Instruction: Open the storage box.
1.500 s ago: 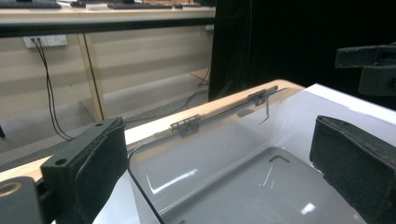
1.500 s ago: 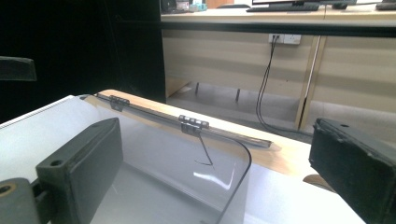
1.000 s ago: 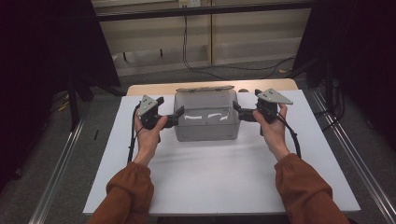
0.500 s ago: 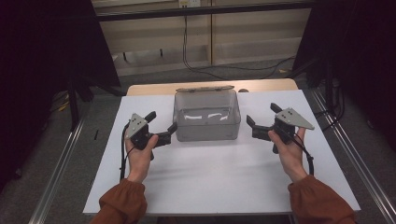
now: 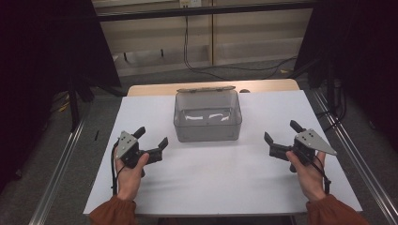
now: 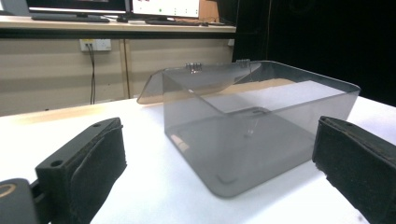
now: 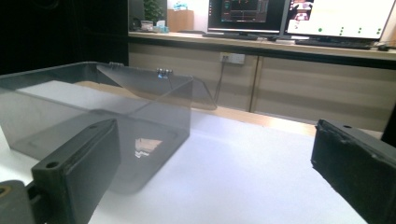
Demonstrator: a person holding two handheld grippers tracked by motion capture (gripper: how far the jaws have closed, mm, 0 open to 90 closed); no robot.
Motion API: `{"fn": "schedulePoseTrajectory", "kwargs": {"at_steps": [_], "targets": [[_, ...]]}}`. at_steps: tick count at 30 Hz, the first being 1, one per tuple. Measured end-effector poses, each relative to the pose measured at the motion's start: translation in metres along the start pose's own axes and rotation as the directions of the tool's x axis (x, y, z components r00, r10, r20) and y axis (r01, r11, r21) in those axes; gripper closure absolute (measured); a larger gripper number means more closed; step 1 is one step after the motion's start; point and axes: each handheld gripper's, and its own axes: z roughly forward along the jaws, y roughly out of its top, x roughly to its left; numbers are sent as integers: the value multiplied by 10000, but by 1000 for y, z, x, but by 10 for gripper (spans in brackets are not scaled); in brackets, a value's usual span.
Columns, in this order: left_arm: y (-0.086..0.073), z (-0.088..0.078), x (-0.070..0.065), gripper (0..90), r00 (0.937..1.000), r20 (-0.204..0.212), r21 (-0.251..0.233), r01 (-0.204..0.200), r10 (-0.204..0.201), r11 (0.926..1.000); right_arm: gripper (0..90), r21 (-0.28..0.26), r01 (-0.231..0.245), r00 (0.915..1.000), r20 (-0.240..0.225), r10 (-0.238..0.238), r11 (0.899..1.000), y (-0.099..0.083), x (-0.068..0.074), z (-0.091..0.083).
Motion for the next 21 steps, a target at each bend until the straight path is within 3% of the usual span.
{"fn": "schedulePoseTrajectory", "kwargs": {"at_steps": [2, 6, 10, 14, 17, 19, 21], "targets": [[-4, -7, -1, 26, 9999, -155, -1, 32, -32, 10000, 12, -13, 58, 9999, 132, -58, 10000, -4, 2, -8], [-9, -16, -3, 26, 9996, -6, 177, 265, -265, 9995, 11, 40, 206, 9992, 353, -207, 9998, -9, 3, -23], [-14, -29, -5, 27, 9996, -179, 97, 233, -231, 9997, 6, 328, -42, 9985, 554, 23, 9995, -19, 1, -40], [-20, -40, -8, 31, 9980, -554, 144, 323, -315, 9994, 0, 291, -212, 9978, 628, 193, 9994, -19, -1, -50], [-24, -40, -7, 32, 9963, -502, 193, 705, -695, 9973, 0, 344, -75, 9986, 525, 57, 9994, -21, 3, -49], [-22, -40, -6, 36, 9960, -632, 108, 635, -627, 9979, 0, 348, -59, 9989, 472, 43, 9994, -22, 5, -45], [-23, -39, -5, 36, 9946, -599, 142, 855, -845, 9962, 3, 316, 26, 9989, 458, -40, 9995, -22, 7, -42]]}}
